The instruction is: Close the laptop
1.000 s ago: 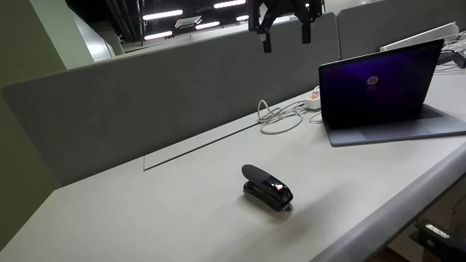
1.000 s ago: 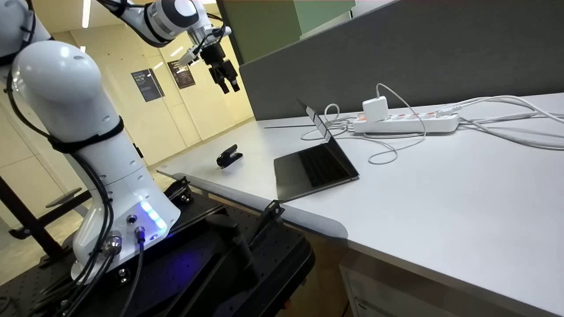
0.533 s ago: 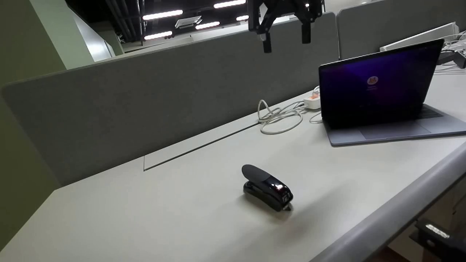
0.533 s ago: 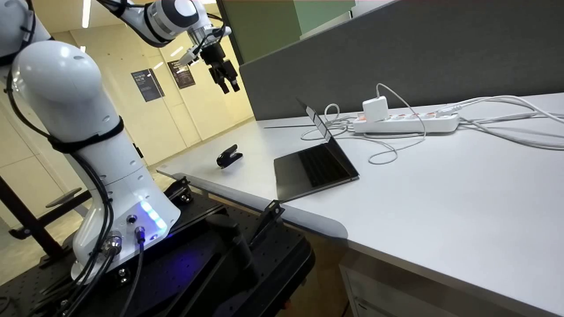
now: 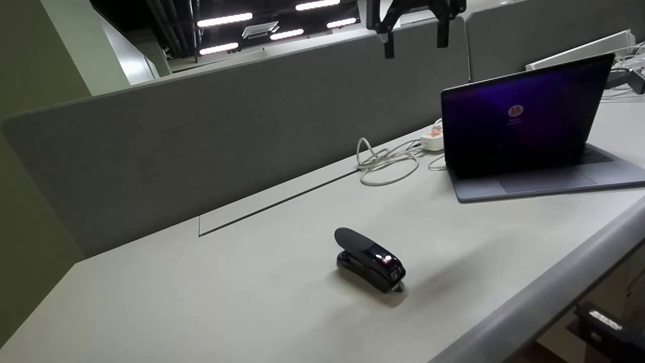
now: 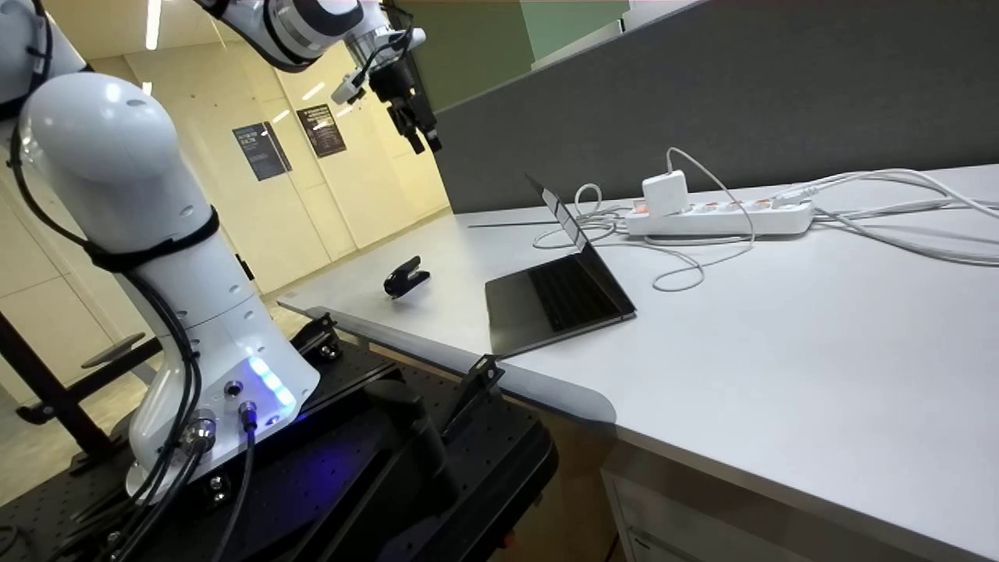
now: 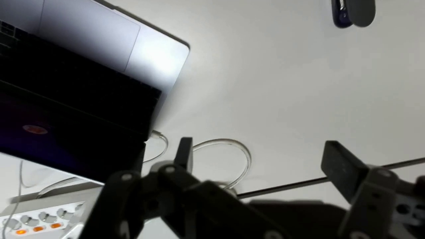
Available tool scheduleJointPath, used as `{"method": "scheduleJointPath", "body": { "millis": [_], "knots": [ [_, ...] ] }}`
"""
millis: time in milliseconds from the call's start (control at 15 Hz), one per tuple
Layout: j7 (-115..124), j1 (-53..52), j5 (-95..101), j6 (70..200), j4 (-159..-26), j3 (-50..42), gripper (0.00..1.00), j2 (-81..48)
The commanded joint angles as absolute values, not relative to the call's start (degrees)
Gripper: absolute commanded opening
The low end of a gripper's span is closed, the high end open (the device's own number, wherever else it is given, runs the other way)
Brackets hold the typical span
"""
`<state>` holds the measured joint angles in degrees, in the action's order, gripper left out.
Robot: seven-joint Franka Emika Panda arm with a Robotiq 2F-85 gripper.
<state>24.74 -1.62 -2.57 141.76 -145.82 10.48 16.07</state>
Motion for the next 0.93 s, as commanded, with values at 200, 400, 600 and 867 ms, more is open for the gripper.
{"method": "scheduleJointPath", "body": {
  "millis": [200, 400, 600, 867],
  "knots": [
    [24.2, 6.3, -0.8, 146.0, -151.4, 2.8, 1.0, 23.7],
    [23.5, 11.4, -1.6, 147.0, -153.5, -1.2, 1.0, 26.9],
    [21.7, 12.2, -2.9, 146.7, -152.3, -2.0, 1.0, 25.6],
    [20.3, 12.3, -4.5, 146.9, -153.5, -3.3, 1.0, 27.1]
  ]
}}
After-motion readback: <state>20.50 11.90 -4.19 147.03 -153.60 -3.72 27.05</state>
